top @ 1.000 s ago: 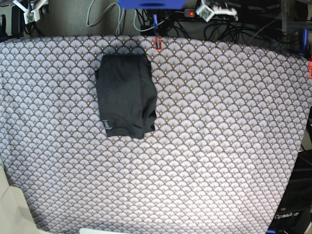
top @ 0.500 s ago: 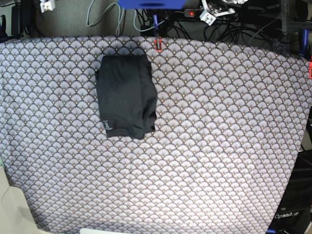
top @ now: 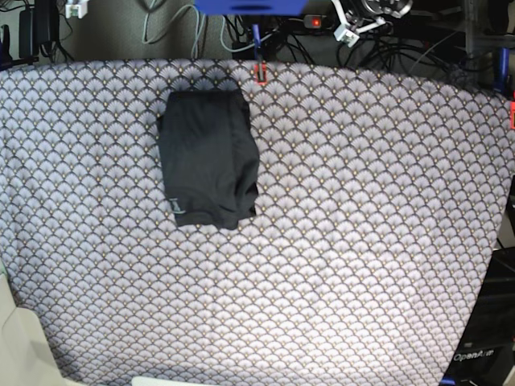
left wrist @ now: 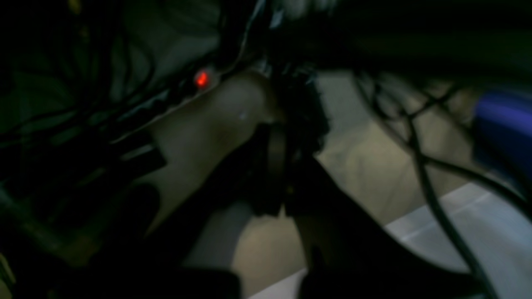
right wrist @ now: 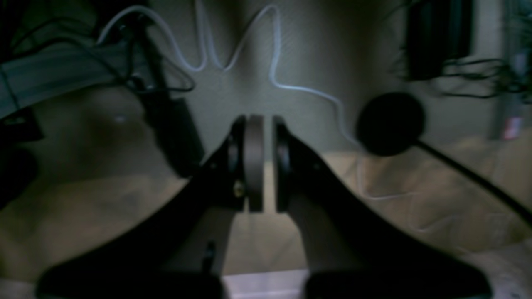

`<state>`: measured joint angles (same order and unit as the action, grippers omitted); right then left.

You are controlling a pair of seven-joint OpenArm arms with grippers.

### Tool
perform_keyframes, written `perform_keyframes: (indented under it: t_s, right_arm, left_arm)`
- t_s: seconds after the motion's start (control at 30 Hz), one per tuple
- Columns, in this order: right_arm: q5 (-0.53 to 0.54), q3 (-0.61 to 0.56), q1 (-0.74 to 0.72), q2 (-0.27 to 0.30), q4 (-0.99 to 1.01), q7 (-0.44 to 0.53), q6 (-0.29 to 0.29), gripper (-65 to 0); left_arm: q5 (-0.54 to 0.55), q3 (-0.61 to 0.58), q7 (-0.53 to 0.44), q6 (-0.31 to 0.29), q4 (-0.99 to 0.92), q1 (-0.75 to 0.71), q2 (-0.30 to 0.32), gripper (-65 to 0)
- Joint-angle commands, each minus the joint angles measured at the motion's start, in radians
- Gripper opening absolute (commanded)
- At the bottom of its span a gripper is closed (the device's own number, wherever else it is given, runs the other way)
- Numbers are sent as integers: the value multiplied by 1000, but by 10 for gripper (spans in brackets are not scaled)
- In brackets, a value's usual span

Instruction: Fold the T-shirt properly

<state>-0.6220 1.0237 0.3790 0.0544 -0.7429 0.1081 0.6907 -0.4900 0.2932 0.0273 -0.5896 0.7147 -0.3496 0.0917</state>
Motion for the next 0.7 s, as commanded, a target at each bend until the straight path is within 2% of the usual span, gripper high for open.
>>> perform_keyframes:
  t_s: [0.0,0.03,0.13,0.27,0.37,0.53,0.67]
  right_arm:
    - [-20,10,-2,32,49,31,7,-629]
    - [-45,11,-19,52,112,55,7,-629]
    - [-108,7,-58,97,274,121,7,-629]
    - [-163,-1,-102,143,449,189,7,-629]
    - [-218,-3,-150,166,552,201,4,-629]
    - [-266,-3,-171,158,581,199,-199,-625]
    - [-266,-3,-182,157,581,199,-268,-624]
  left_arm:
    - [-31,2,-31,53,-53,2,4,-650]
    - [-57,2,-65,113,-117,21,4,-650]
    - [-88,4,-152,216,-320,105,7,-650]
    - [-88,4,-234,291,-585,215,10,-650]
    - [-88,1,-284,342,-699,266,7,-650]
    - [-91,1,-297,460,-715,278,-13,-650]
    - [-92,-1,-289,537,-715,280,-31,-650]
